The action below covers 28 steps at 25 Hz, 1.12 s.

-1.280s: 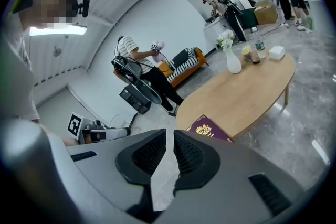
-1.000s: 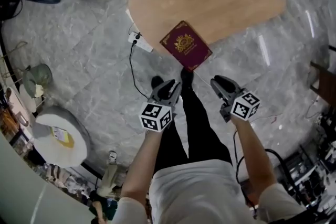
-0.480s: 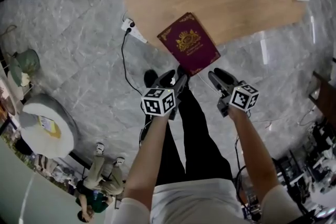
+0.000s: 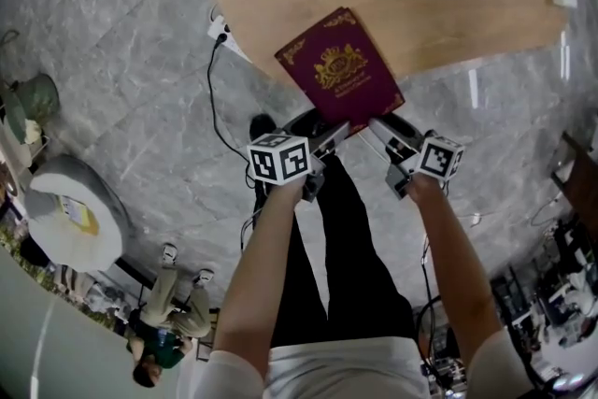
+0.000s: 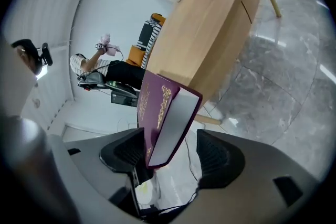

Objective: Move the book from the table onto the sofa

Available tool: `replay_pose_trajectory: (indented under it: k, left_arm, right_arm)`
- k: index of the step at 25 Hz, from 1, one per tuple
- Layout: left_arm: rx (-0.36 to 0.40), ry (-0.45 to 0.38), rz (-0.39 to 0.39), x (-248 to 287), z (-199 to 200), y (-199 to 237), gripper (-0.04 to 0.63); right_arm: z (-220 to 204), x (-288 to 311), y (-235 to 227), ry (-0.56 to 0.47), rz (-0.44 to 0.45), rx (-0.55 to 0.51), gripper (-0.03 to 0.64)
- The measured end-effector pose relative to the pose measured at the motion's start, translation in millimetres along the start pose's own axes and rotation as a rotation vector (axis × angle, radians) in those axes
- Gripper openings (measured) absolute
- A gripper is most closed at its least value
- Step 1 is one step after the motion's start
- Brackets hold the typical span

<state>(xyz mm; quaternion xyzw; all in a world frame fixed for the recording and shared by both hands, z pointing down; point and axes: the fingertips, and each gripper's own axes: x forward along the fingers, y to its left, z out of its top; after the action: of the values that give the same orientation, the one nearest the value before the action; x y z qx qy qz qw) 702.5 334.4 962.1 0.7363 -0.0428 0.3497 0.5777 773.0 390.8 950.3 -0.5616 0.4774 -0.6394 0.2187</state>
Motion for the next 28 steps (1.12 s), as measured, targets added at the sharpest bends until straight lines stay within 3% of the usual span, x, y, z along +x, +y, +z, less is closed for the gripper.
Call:
replay_pose_trajectory:
  k: [4,9,10,11,22,28]
  left_arm:
    - [-0.077,-0.013,-0.090,13,6,-1,0.365]
    - [-0.190,0.030,-0.227,27,-1,-11,0.357]
    - [-0.209,0.032,-0.257,27,-1,-17,0.341]
    - [-0.220,0.031,-0.280,25,-1,-22,0.279]
    - [-0.145,-0.006,-0.333,-17,9,-41,0.222]
    - [-0.124,-0.060,-0.368,-59,21,-74,0.222]
  right_arm:
    - [4,12,-2,-0.001,0.051,0.055,0.321]
    - [-3,18,-2,0.028,0.097,0.119,0.331]
    - [-4,16,-1,0.032,0.100,0.124,0.330]
    - [-4,15,0,0.034,0.103,0.124,0.331]
    - [-17,20,41,0.087,0.154,0.095,0.333]
    - [-15,10,96,0.086,0.189,0.036,0.331]
